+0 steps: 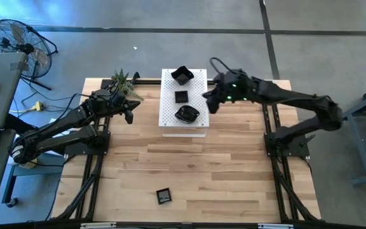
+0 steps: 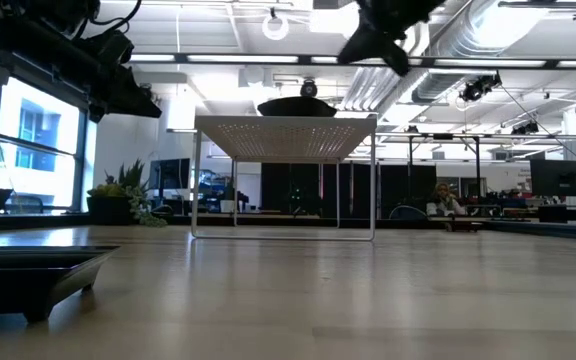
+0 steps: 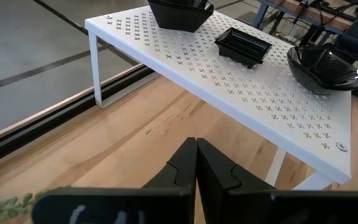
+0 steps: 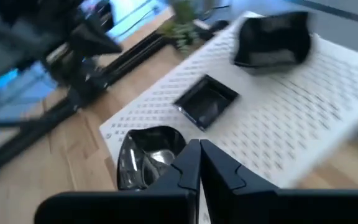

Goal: Pick & Place Mini shaped plates
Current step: Stack the black square plate on top of the black square plate on the shelf

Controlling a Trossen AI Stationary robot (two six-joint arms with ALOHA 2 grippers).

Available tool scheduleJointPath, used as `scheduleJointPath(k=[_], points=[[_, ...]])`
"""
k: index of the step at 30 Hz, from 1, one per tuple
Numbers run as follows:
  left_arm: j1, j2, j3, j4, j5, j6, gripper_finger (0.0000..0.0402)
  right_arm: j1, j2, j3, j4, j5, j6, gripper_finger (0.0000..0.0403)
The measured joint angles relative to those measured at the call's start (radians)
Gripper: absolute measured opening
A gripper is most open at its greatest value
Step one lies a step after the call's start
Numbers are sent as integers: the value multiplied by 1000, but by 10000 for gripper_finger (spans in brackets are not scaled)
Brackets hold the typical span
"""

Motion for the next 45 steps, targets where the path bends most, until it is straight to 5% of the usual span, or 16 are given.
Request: scheduleJointPath(k=[8,18,27,38,45], points=[[0,0,0,6,4,-4,1,-61,-153,-113,-125,96,252,1],[0,0,0,5,16,-26,1,-255,-157,-269,-197,-5,371,2],[0,0,0,4,30,-30,1,-364,-157,-395,-182,-110,350,24],[0,0,0,4,88,-31,1,-538,-157,-418,-222,-80,270,100],[0,6,0,7,78,-18,1,-613,-157,-418,-226,12,66,151]])
